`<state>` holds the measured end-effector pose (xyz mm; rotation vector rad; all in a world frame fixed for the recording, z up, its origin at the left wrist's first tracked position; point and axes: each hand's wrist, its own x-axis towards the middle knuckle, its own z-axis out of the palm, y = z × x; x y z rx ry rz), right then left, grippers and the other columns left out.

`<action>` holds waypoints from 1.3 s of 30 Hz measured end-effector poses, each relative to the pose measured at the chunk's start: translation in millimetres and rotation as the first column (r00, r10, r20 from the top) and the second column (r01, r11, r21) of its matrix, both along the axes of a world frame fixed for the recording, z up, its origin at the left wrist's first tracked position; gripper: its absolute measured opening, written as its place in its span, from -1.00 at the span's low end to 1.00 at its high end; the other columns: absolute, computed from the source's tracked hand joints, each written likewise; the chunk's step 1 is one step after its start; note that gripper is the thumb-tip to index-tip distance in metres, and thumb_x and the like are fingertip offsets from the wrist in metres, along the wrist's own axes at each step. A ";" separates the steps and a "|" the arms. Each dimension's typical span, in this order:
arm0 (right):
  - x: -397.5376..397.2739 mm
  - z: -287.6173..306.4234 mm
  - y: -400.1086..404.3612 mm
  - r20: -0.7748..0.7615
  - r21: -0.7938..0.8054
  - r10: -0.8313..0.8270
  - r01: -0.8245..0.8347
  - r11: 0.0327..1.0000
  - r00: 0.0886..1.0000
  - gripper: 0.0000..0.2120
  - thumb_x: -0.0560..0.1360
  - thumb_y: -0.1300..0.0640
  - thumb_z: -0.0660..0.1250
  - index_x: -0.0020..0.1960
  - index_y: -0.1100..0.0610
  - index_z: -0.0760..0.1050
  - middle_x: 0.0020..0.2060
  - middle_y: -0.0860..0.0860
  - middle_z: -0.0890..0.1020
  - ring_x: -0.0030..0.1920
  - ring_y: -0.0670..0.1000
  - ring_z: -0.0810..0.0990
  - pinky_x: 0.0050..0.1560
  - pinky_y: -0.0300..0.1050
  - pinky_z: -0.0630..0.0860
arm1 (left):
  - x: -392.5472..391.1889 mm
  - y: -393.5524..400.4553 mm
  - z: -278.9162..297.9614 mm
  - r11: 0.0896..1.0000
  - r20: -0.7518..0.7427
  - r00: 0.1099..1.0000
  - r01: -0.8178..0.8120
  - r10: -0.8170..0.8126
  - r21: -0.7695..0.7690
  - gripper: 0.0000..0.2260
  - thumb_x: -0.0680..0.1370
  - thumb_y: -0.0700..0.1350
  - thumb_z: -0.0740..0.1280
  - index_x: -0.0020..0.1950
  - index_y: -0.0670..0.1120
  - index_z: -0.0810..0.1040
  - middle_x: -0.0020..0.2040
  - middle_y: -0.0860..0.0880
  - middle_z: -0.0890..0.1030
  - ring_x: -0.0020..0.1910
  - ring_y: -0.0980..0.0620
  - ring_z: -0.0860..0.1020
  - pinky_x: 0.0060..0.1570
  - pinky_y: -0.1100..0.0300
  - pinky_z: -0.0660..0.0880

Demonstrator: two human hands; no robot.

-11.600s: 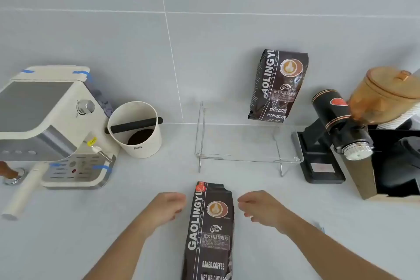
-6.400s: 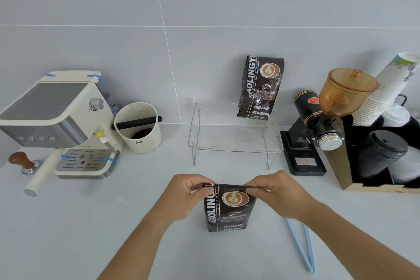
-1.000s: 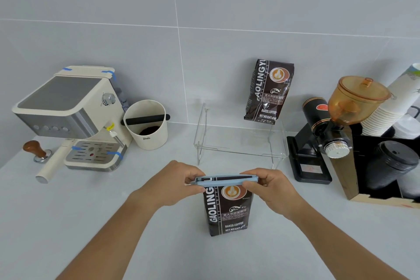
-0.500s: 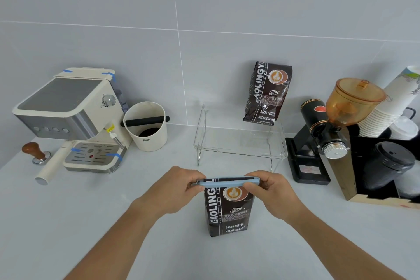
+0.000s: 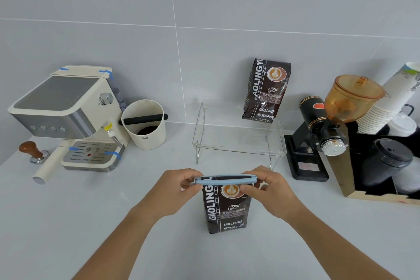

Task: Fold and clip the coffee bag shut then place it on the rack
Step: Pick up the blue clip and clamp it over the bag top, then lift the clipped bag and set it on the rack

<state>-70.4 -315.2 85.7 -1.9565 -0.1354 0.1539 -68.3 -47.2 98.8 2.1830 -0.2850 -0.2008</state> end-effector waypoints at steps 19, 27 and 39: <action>-19.3 -53.7 -2.4 -0.253 0.029 -0.015 0.024 0.999 0.967 -0.51 0.45 0.16 0.47 0.32 -0.11 0.46 0.17 -0.14 0.67 0.22 -0.03 0.60 0.25 0.04 0.57 | -21.5 -24.7 -64.6 0.927 -0.354 0.926 -0.240 0.129 -0.288 -0.55 0.36 -0.24 0.50 0.17 0.12 0.56 0.14 0.17 0.68 0.15 0.14 0.63 0.13 0.15 0.58; -29.5 -66.5 2.6 -0.299 0.184 -0.044 0.102 0.978 0.953 -0.54 0.38 0.12 0.46 0.27 -0.04 0.56 0.11 -0.06 0.71 0.20 -0.03 0.63 0.27 0.17 0.55 | -37.1 -36.1 -81.7 0.929 -0.382 0.905 -0.289 0.185 -0.234 -0.58 0.41 -0.15 0.49 0.25 0.04 0.56 0.10 0.17 0.70 0.08 0.24 0.64 0.15 0.26 0.53; -21.9 -65.0 10.1 -0.316 0.223 -0.189 0.267 0.938 0.930 -0.58 0.45 0.26 0.45 0.28 0.06 0.53 0.11 -0.03 0.72 0.16 -0.02 0.67 0.25 0.14 0.57 | -32.5 -48.8 -72.4 0.860 -0.377 0.888 -0.394 0.265 -0.324 -0.76 0.49 -0.25 0.41 0.08 0.04 0.61 0.05 0.12 0.72 0.02 0.19 0.68 0.10 0.25 0.57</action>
